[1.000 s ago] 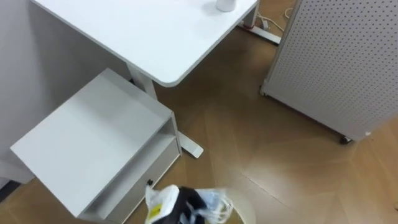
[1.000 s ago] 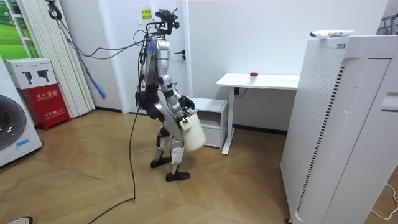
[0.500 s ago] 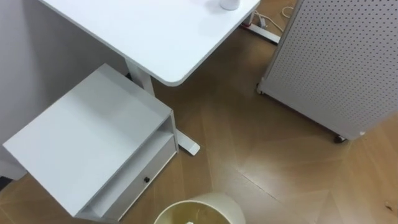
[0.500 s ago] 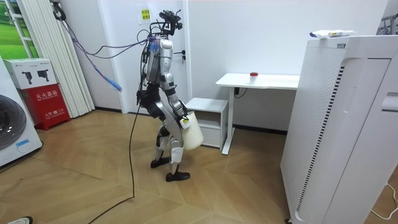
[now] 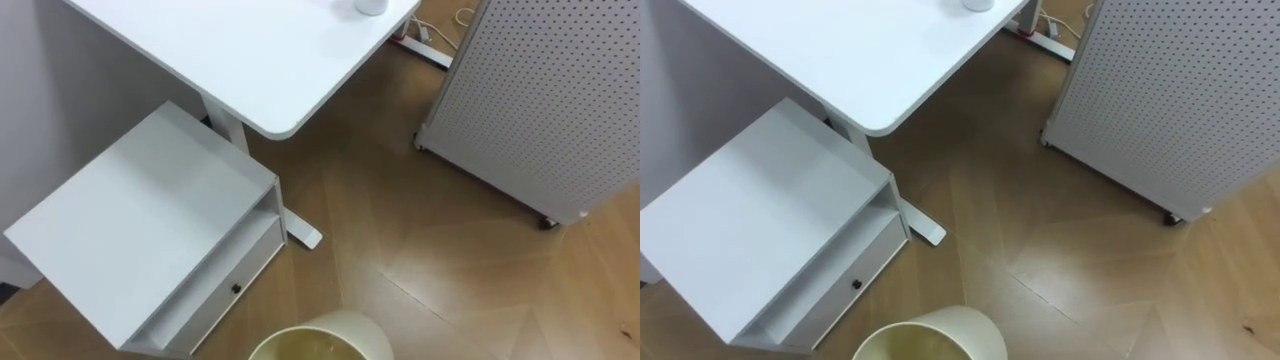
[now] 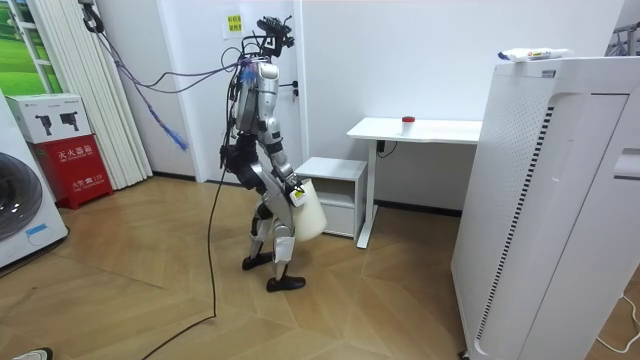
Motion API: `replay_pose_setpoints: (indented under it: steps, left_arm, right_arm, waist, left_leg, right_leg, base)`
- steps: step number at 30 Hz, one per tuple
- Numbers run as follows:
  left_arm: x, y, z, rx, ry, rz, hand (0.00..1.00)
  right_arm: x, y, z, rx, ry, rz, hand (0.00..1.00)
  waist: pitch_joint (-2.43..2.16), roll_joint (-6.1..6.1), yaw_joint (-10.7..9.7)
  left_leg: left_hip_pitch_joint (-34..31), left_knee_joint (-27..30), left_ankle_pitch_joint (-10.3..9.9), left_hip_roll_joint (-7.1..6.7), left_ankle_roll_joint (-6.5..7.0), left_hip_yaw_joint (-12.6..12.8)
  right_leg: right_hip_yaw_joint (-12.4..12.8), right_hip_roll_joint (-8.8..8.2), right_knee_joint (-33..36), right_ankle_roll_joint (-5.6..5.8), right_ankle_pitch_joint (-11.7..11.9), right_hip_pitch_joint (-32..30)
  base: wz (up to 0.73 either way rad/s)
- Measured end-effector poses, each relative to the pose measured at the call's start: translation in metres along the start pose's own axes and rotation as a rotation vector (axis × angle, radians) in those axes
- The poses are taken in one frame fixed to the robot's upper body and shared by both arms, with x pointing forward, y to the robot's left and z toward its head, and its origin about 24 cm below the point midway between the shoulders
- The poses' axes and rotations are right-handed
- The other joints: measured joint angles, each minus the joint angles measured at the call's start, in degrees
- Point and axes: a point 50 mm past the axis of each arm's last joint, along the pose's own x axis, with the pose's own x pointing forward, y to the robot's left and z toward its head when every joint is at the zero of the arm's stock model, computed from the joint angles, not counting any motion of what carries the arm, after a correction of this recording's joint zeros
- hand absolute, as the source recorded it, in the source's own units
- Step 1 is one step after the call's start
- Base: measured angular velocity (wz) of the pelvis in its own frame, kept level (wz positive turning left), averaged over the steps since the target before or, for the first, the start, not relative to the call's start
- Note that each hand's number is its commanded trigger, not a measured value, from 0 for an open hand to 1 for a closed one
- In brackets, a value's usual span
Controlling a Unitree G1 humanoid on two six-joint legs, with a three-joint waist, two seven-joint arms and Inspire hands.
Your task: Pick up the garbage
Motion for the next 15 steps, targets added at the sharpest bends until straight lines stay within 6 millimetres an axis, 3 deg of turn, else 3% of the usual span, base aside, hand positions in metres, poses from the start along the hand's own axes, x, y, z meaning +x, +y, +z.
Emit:
replay_pose_setpoints:
  steps: [6, 15]
  left_arm:
    - [0.000, 0.002, -0.001, 0.022, 0.008, 0.005, 0.00]
    - [0.000, 0.011, -0.001, 0.041, 0.009, 0.036, 0.00]
  right_arm:
    - [-0.002, -0.003, -0.004, 0.012, 0.010, -0.005, 1.00]
    - [-0.003, -0.006, -0.007, 0.016, 0.017, -0.011, 1.00]
  waist:
    - [-0.13, 0.44, 1.5]
    - [-0.02, 1.41, 1.5]
  left_leg:
    - [0.0, 0.0, 0.0, 0.04, 0.00, 0.0]
    - [1.0, -0.6, 0.1, -0.07, 0.01, 0.1]
  right_leg:
    - [-0.5, -0.14, 0.0, -0.04, 0.0, 0.2]
    - [-0.5, -0.28, 0.0, -0.03, 0.0, 1.0]
  base:
    - [0.00]
    - [0.00]
